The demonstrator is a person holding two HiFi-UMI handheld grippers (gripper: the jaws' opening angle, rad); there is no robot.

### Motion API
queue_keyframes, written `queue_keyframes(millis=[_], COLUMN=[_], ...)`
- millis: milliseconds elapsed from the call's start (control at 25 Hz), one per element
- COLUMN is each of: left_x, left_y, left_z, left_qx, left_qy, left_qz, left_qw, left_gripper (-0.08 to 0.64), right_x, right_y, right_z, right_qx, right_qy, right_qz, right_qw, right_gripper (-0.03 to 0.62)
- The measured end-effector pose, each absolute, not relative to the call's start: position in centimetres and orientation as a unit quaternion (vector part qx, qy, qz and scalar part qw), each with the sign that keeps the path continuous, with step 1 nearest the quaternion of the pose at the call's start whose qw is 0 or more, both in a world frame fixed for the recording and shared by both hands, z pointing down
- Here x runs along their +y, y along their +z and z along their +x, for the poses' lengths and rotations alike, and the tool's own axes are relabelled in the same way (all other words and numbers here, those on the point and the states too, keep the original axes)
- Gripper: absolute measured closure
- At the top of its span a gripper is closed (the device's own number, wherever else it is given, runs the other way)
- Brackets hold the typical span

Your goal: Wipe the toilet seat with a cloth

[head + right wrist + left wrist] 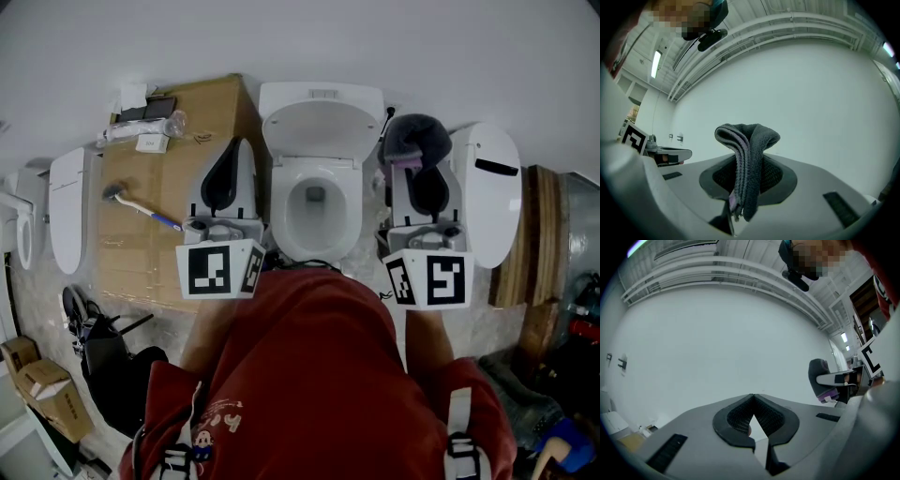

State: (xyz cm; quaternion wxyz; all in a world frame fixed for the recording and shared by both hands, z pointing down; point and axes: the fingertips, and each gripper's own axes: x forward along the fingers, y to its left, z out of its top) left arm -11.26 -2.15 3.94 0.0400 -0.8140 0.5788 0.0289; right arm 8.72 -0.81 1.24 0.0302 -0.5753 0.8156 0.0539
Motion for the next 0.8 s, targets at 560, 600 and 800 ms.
queue_keyframes(millis=[560,600,800], left_x=[-1.56,-1.54,-1.54], left_y=[4.14,4.14,4.35], left_z=[-11.32,-11.32,-11.25], left_qx=[0.58,0.579,0.577], left_qy=[0.029,0.03,0.027], left_qz=[-0.814,-0.814,-0.815], left_qw=[0.035,0.036,0.036], left_gripper=[0.548,0.548,0.548], right_x=[-0.02,0.02,0.09], right_y=[1.6,1.64,1.79], right_z=[8.33,8.3,8.26], right_qx=[0.817,0.817,0.817], right_qy=[0.054,0.054,0.055], right_qz=[-0.573,-0.574,-0.574], right_qw=[0.021,0.02,0.019], right_gripper=[0.517,0.517,0.517])
